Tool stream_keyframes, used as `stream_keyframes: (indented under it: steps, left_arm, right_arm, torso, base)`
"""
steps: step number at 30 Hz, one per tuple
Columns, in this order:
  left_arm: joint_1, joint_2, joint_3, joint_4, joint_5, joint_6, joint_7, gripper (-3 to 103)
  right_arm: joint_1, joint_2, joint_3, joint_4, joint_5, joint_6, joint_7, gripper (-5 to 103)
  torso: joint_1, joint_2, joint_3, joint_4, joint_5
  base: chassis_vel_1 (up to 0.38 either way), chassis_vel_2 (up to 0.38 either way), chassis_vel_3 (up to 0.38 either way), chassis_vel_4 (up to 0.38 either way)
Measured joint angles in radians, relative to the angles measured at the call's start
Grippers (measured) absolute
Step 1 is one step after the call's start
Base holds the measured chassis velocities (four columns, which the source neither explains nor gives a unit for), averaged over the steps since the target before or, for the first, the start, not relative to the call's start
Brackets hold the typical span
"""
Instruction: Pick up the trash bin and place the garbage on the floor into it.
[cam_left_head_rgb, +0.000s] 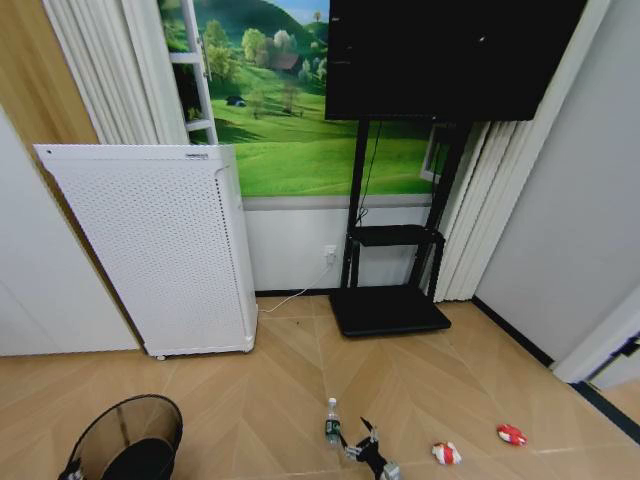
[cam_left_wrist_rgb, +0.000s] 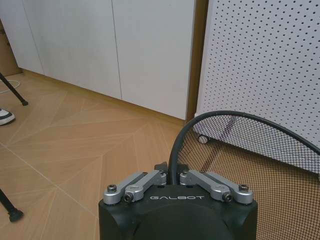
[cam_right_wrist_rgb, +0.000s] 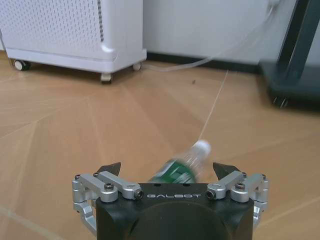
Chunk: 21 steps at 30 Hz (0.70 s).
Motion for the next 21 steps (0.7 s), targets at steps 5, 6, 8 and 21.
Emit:
stream_keyframes:
  steps: [5, 6, 8, 21]
  left_arm:
    - [0.001, -0.002, 0.0, 0.009, 0.005, -0.005, 0.003, 6]
    - [0.002, -0.003, -0.001, 0.014, 0.006, -0.007, 0.006, 6]
    - [0.002, -0.003, -0.002, 0.016, 0.006, -0.009, 0.008, 6]
    - [0.013, 0.01, -0.033, 0.014, -0.01, -0.014, 0.012, 6]
  right_arm:
    - [0.01, 0.017, -0.049, -0.05, 0.029, -0.043, 0.036, 100]
    - [0.01, 0.024, -0.06, -0.05, 0.028, -0.049, 0.043, 100]
    - [0.01, 0.03, -0.066, -0.05, 0.026, -0.05, 0.045, 100]
    - [0.056, 0.104, -0.076, -0.107, -0.005, -0.082, 0.084, 100]
  torso:
    - [0.0, 0.0, 0.0, 0.0001, 0.0001]
    - [0.0, 0.0, 0.0, -0.0002, 0.0]
    - [0.0, 0.0, 0.0, -0.0001, 0.0]
    - [0.0, 0.0, 0.0, 0.0, -0.0015]
  base:
    - [0.002, -0.014, -0.001, 0.002]
    - [-0.07, -0.067, 0.05, 0.065]
    - [-0.066, -0.054, 0.05, 0.065]
    - [-0.005, -0.003, 0.003, 0.003]
